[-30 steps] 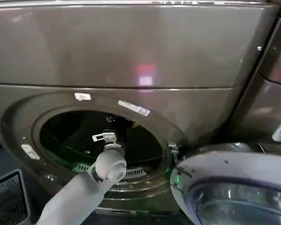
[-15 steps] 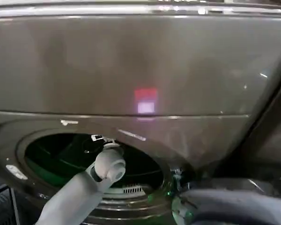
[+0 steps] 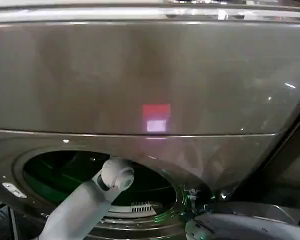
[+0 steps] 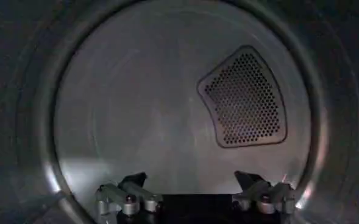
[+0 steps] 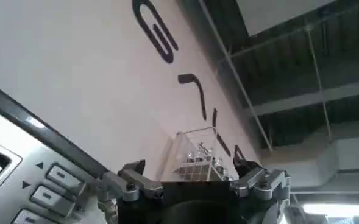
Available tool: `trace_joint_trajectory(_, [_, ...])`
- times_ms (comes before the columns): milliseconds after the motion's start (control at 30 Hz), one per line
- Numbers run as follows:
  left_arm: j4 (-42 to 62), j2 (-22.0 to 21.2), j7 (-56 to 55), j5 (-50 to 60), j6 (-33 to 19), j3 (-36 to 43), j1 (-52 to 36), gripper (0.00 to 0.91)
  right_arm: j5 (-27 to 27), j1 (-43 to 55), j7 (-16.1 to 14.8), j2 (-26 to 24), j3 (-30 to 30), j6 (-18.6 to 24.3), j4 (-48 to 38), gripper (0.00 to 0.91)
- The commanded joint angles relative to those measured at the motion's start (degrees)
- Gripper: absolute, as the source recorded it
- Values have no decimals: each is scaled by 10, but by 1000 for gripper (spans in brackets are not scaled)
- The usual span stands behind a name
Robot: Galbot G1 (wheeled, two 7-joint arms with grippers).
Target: Grasp the clothes from the dryer.
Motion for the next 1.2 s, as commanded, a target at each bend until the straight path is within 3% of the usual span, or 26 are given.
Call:
trace_joint_trajectory(33, [135,-39,29,36,-22,-11,-40,907,0,0,0,-2,0,0,0,907])
trace_joint_trajectory(767, [266,-51,228,77,36,-39,-101,907,2,0,-4,2,0,0,5,907])
trace_joint_trajectory(900, [294,-38,335,109,55,-29,-121,907,2,2,-5,4,-2,0,7,907])
trace_joint_trajectory(1200, [398,-38,572,201,28,-8,-184,907,2,2,-7,2,-2,0,7,907])
